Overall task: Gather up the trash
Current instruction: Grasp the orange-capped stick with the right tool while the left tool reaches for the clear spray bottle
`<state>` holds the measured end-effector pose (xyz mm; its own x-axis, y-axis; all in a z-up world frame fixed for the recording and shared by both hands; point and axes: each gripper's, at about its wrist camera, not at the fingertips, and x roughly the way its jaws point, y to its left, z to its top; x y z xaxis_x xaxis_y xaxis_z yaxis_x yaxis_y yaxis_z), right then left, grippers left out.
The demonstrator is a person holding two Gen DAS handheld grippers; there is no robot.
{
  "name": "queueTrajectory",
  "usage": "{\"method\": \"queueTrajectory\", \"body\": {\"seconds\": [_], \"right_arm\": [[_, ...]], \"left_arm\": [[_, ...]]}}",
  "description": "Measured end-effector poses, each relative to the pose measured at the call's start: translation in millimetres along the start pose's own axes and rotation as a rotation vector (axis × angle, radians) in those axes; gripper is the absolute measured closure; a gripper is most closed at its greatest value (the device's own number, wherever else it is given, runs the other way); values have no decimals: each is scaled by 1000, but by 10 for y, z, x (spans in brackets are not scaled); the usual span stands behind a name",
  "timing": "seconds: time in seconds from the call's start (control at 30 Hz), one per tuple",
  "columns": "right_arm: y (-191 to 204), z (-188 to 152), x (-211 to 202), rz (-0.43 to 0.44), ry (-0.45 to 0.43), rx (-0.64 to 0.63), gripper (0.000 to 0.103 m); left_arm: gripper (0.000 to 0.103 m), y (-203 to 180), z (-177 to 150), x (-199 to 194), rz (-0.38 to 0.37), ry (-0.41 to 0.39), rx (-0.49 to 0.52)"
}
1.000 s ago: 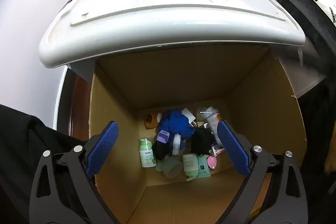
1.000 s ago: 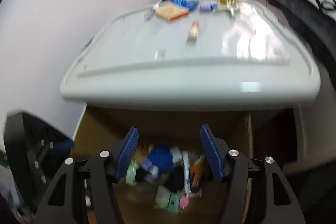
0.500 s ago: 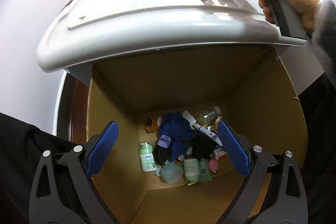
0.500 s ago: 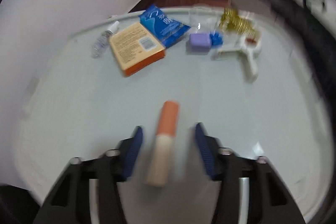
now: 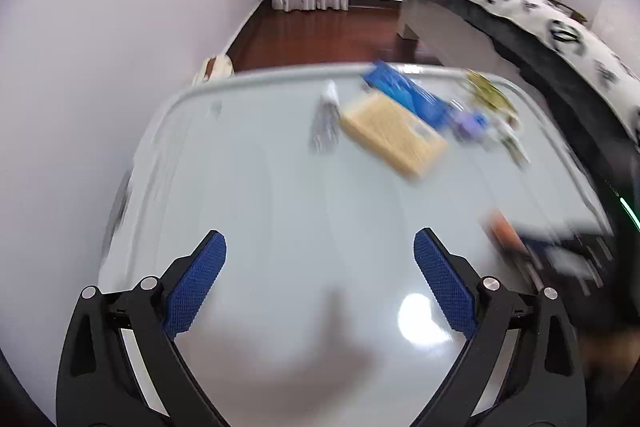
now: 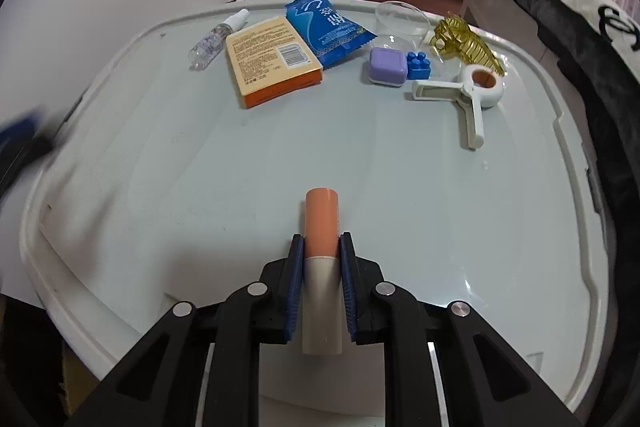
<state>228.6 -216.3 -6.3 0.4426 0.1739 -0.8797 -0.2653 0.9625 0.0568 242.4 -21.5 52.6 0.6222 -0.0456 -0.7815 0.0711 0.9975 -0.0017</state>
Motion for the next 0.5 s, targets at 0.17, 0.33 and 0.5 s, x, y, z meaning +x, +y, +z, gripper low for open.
{"method": "queueTrajectory", "body": {"seconds": [0.17,0.33,0.5], "right_arm": [[-8,-28,-16,23,-5,-11,85],[-63,-14,-13,58,2,9,84],[-31,26,15,54,-2,-12,85]], "left_arm": [[11,47,398,769,40,50,38],[11,10,550,1099,46,60,95],[41,-94,632,1261,67,4,124]]}}
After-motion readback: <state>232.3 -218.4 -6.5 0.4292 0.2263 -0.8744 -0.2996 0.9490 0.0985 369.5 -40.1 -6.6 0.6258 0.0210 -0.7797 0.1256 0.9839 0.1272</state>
